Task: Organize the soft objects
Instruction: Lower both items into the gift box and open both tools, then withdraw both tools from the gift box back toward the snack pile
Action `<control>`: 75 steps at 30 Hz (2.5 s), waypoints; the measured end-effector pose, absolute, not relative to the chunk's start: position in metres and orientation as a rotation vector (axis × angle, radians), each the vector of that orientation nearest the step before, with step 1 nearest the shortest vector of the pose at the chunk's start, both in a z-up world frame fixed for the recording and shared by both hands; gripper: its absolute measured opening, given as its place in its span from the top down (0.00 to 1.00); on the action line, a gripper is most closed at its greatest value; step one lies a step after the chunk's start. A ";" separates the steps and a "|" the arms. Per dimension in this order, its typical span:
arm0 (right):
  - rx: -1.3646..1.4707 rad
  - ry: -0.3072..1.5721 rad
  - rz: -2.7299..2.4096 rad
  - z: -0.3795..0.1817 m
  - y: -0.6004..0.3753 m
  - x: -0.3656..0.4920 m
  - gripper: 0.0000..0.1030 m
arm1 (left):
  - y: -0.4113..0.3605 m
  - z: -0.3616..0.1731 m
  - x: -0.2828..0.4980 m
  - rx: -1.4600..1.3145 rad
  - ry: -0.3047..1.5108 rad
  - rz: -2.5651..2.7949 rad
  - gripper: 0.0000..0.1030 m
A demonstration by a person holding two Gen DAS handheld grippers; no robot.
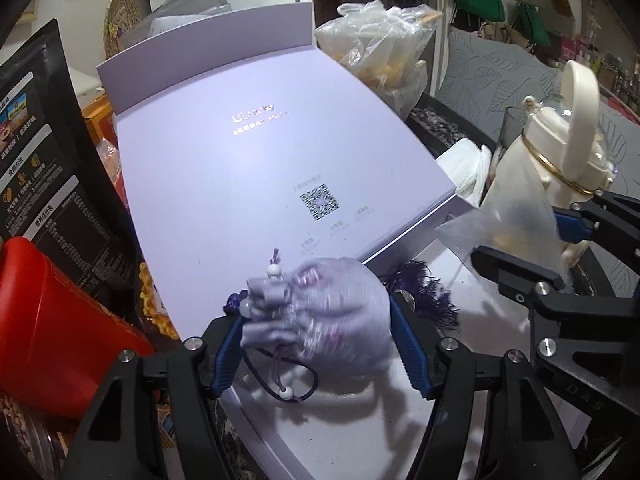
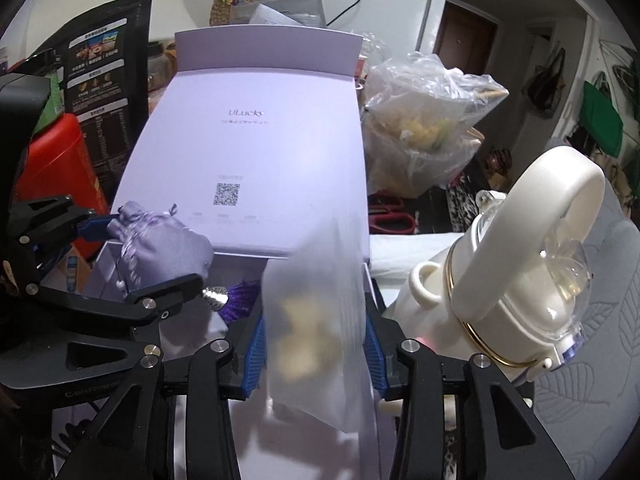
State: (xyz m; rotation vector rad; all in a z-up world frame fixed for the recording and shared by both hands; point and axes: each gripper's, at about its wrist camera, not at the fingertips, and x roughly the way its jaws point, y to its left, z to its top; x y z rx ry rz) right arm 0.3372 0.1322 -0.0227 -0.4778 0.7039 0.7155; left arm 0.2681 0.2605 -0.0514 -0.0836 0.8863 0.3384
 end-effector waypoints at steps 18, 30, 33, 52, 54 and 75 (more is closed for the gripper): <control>-0.475 0.655 0.680 0.015 0.108 0.306 0.51 | 0.247 -0.012 0.240 -0.089 0.840 0.371 0.27; -0.441 0.610 0.678 0.053 0.083 0.270 0.51 | 0.227 0.037 0.206 -0.066 0.756 0.380 0.27; -0.427 0.604 0.678 0.061 0.075 0.262 0.51 | 0.219 0.048 0.197 -0.058 0.735 0.378 0.27; -0.381 0.564 0.653 0.101 0.024 0.197 0.51 | 0.175 0.099 0.133 -0.033 0.621 0.331 0.27; -0.371 0.569 0.652 0.104 0.018 0.191 0.51 | 0.171 0.103 0.126 -0.041 0.616 0.316 0.27; -0.336 0.607 0.647 0.103 -0.029 0.119 0.51 | 0.123 0.106 0.060 -0.036 0.612 0.219 0.27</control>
